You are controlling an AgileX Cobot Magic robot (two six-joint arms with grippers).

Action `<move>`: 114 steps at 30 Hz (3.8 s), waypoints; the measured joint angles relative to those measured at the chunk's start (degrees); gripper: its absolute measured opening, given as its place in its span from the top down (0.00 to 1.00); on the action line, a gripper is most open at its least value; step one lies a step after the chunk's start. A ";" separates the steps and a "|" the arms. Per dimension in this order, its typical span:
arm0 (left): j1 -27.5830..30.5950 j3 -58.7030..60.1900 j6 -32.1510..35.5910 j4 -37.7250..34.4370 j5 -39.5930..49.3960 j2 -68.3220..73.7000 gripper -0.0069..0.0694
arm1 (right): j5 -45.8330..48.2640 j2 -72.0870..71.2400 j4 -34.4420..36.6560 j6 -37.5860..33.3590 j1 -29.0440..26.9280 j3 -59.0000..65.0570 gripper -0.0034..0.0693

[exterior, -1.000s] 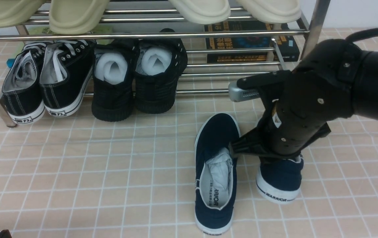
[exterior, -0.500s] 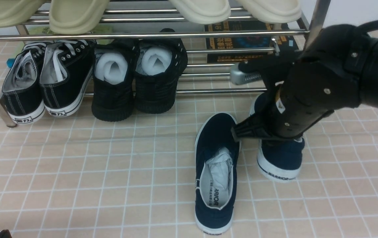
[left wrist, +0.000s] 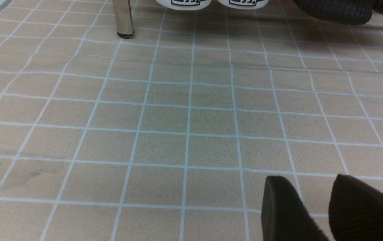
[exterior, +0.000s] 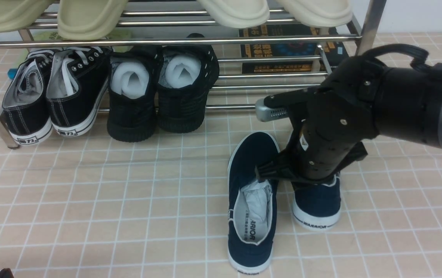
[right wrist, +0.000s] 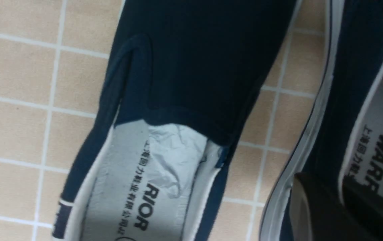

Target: Take the shoes off the shelf from the light coffee tablecloth by hand.

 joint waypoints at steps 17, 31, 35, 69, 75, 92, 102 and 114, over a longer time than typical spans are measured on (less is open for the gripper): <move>0.00 0.00 0.00 0.00 0.00 0.00 0.59 | 2.58 0.00 3.66 -0.01 0.00 -0.29 0.90; 0.00 0.00 0.00 0.00 0.00 0.00 0.59 | 1.09 0.22 9.73 -2.55 -0.05 -0.29 0.79; 0.00 0.00 0.00 0.00 0.00 0.00 0.59 | 1.11 -0.42 13.26 -5.87 -0.05 -0.70 0.59; 0.00 0.00 -0.12 0.00 0.00 0.00 0.59 | 21.40 -42.33 1.33 -25.74 -0.19 -9.39 0.97; 0.00 0.00 -0.12 0.00 0.00 0.00 0.59 | 20.90 -61.64 -0.01 -25.62 -0.19 3.87 0.97; 0.00 0.00 -0.12 0.00 0.00 0.00 0.59 | -36.34 -88.81 -1.29 -25.58 -0.19 51.15 0.96; 0.00 0.00 -0.12 0.00 0.00 0.00 0.59 | -37.26 -88.81 -1.30 -25.58 -0.19 51.58 0.96; 0.00 0.00 -0.12 0.00 0.00 0.00 0.59 | -37.31 -88.81 -1.30 -25.58 -0.19 51.58 0.95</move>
